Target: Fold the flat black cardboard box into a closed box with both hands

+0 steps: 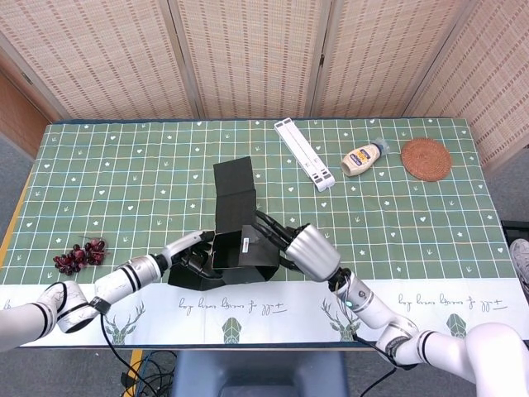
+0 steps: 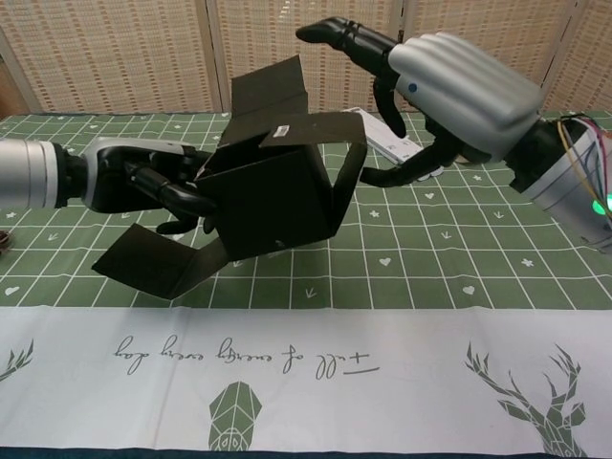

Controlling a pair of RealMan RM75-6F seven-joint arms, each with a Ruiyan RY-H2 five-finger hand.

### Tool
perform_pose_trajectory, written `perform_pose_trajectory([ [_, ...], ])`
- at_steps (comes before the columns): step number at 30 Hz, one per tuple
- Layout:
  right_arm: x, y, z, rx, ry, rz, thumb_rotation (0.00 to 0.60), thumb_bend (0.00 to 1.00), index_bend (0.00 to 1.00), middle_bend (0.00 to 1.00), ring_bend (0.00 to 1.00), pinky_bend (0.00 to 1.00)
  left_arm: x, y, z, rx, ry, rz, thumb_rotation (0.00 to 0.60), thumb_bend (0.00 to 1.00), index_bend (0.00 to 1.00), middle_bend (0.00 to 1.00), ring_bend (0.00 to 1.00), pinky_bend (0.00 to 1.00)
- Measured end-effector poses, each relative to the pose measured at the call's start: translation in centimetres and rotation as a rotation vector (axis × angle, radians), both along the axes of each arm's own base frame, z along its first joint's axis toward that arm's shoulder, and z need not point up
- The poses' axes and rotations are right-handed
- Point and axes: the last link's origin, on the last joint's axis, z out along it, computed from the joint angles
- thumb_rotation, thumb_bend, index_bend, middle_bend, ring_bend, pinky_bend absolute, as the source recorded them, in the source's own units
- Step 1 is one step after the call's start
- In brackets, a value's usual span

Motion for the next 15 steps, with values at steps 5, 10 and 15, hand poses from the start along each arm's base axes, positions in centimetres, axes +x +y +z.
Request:
perform_pose_trajectory([
  [5, -0.3, 0.5, -0.9, 0.045, 0.029, -0.004, 0.6, 0.24, 0.0, 0.11, 0.71, 1.0, 0.0, -0.2, -0.6, 0.036, 0.031, -0.032, 0.6, 0.09, 0.22, 0.21, 0.53, 0.79],
  [10, -0.8, 1.0, -2.0, 0.073, 0.065, -0.004, 0.6, 0.26, 0.0, 0.12, 0.71, 1.0, 0.1, -0.6, -1.4, 0.068, 0.075, -0.073, 0.6, 0.09, 0.22, 0.21, 0.53, 0.79],
  [15, -1.2, 1.4, -2.9, 0.092, 0.106, 0.018, 0.6, 0.27, 0.0, 0.13, 0.71, 1.0, 0.2, -1.1, -2.4, 0.089, 0.12, -0.111, 0.6, 0.09, 0.22, 0.21, 0.53, 0.79],
])
